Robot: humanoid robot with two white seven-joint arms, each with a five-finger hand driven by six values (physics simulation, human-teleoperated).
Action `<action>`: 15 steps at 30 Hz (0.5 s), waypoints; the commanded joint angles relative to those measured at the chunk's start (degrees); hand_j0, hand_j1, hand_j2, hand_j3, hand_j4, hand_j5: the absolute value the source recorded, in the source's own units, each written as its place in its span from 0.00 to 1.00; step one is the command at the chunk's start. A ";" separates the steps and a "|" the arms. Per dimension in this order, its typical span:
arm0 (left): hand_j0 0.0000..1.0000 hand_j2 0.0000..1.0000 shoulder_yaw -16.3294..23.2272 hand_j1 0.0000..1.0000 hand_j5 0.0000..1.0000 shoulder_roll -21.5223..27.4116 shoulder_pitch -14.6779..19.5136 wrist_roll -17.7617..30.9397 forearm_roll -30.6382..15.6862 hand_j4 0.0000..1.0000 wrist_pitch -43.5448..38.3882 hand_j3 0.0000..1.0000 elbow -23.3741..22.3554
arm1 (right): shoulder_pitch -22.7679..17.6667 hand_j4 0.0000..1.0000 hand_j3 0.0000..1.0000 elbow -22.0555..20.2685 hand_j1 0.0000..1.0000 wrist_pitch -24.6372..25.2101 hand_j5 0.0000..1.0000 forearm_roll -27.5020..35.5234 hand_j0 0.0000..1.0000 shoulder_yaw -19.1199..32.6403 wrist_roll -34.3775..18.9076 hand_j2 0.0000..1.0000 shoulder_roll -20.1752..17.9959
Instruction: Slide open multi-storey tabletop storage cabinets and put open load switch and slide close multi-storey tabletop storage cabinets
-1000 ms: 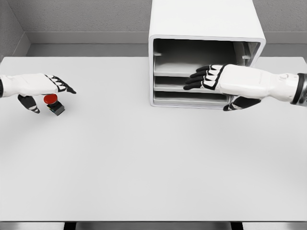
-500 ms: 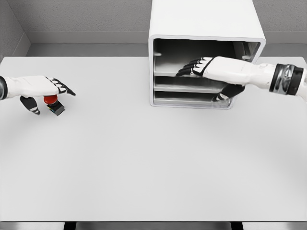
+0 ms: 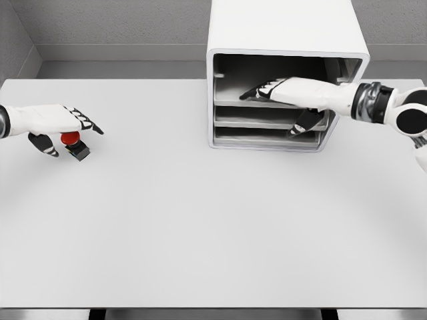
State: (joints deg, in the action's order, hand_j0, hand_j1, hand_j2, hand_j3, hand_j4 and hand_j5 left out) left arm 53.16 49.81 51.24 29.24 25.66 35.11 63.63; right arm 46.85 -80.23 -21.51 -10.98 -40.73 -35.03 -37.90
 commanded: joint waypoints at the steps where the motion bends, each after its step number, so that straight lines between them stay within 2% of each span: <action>1: 0.91 0.91 -0.07 0.91 0.91 0.02 0.00 -0.06 -0.26 0.91 -0.11 0.91 0.00 | 0.00 1.00 1.00 0.16 1.00 2.43 1.00 0.08 1.00 -0.22 0.03 1.00 0.11; 5: 0.89 0.89 -0.07 0.89 0.89 0.11 0.00 -0.06 -0.26 0.89 -0.11 0.89 0.18 | 0.88 1.00 1.00 1.83 1.00 2.96 1.00 -0.01 1.00 -0.49 0.03 1.00 0.81; 9: 0.84 0.84 -0.07 0.84 0.84 0.37 -0.09 -0.15 -0.18 0.84 -0.11 0.84 0.26 | 0.88 1.00 1.00 1.66 1.00 4.46 1.00 -2.47 1.00 -2.07 0.03 1.00 0.55; 12: 0.80 0.80 0.01 0.80 0.80 0.37 -0.18 -0.15 -0.26 0.80 -0.11 0.80 0.26 | 0.88 1.00 1.00 -0.89 1.00 4.37 1.00 -2.99 1.00 -3.04 0.03 1.00 -0.07; 15: 0.80 0.80 0.01 0.80 0.80 0.46 -0.18 -0.15 -0.18 0.80 -0.11 0.80 0.26 | 0.18 1.00 1.00 -5.46 1.00 4.19 1.00 -2.99 1.00 -2.95 0.03 1.00 -2.26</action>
State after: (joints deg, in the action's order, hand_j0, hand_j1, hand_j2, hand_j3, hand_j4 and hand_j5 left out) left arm 53.10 50.22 51.06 29.14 25.69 35.09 63.97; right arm 46.41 -82.99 -16.69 -15.12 -42.95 -34.66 -39.46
